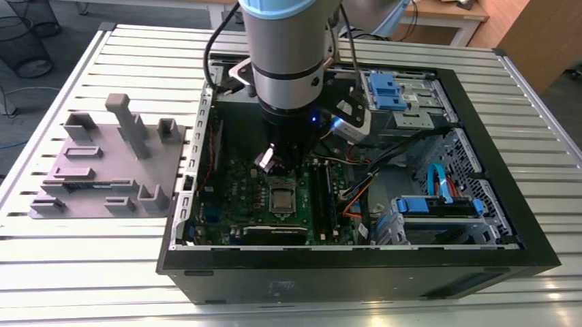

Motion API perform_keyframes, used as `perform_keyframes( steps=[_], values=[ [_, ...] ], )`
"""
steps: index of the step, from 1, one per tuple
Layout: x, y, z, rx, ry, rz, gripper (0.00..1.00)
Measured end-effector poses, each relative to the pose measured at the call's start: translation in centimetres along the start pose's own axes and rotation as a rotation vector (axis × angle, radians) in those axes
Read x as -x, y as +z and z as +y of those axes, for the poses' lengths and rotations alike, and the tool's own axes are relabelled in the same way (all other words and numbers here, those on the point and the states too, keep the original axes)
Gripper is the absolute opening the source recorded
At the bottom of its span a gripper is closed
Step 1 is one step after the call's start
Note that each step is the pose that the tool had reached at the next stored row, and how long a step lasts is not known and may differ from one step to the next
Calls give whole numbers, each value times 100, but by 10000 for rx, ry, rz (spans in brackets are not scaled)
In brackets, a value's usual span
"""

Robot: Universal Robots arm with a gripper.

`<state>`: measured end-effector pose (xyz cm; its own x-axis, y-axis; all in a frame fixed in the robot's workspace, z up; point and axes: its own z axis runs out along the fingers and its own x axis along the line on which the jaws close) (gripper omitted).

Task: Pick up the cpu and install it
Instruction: 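Close the cpu cover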

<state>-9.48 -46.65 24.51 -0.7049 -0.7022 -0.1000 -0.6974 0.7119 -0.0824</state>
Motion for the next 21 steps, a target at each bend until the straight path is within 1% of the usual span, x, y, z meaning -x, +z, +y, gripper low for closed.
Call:
perform_keyframes(
  steps=[7,10,15,19,21],
  values=[
    [17,-165,-14,0,21,-2,11],
    [17,-172,-13,0,22,-6,11],
    [-23,-179,14,-37,21,-39,11],
    [-76,-173,-6,-42,20,-38,11],
    [-79,-173,-8,-44,21,-35,11]
  ],
)
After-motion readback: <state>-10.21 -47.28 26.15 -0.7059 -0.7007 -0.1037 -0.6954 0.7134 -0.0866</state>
